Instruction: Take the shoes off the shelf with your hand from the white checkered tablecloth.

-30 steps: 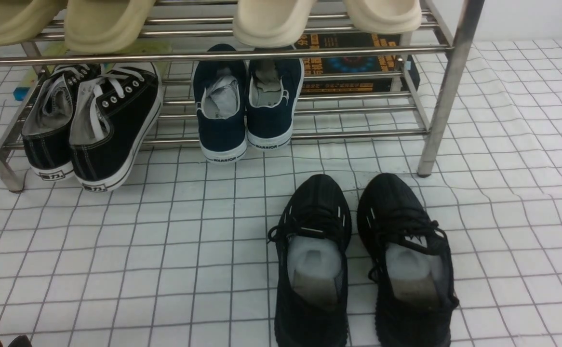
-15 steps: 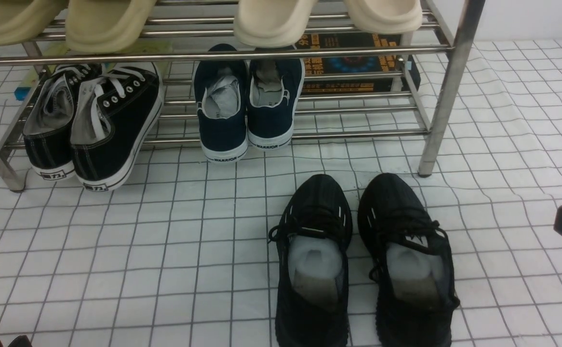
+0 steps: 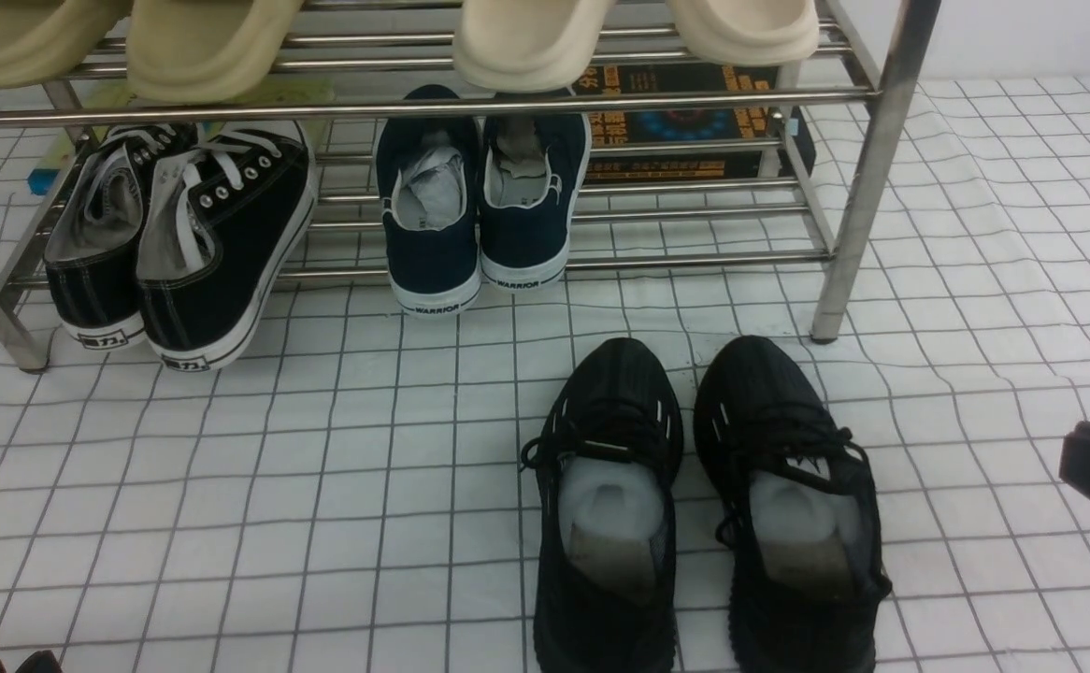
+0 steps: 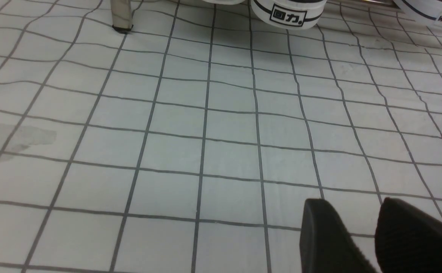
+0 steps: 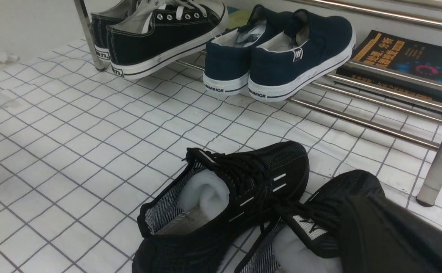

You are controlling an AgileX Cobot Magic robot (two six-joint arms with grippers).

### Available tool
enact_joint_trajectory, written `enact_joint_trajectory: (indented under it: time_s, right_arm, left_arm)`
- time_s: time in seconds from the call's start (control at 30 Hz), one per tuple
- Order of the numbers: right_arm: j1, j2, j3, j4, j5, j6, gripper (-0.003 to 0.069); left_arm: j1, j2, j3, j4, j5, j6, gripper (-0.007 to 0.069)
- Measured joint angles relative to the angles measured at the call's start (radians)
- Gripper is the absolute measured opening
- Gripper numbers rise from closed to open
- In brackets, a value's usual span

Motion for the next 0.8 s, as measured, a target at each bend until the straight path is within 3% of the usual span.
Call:
enact_joint_trajectory:
  time_s: [0.2, 0.43, 0.53, 0.63, 0.8]
  right_arm:
    - [-0.016, -0.053, 0.074, -0.014, -0.039, 0.000, 0.0000]
    - [-0.271, -0.239, 0.319, -0.174, -0.101, 0.184, 0.0003]
    - [-0.422, -0.367, 0.417, -0.268, -0.067, 0.354, 0.0003]
    - [-0.498, -0.434, 0.460, -0.292, -0.028, 0.382, 0.0005]
    - [-0.624, -0.519, 0.479, -0.254, 0.089, 0.325, 0.0011]
  left_arm:
    - [0.000, 0.000, 0.000, 0.000, 0.000, 0.000, 0.0239]
    - [0.000, 0.000, 0.000, 0.000, 0.000, 0.000, 0.0239]
    - [0.000, 0.000, 0.000, 0.000, 0.000, 0.000, 0.0239]
    - [0.000, 0.000, 0.000, 0.000, 0.000, 0.000, 0.0239]
    - [0.000, 0.000, 0.000, 0.000, 0.001, 0.000, 0.0239]
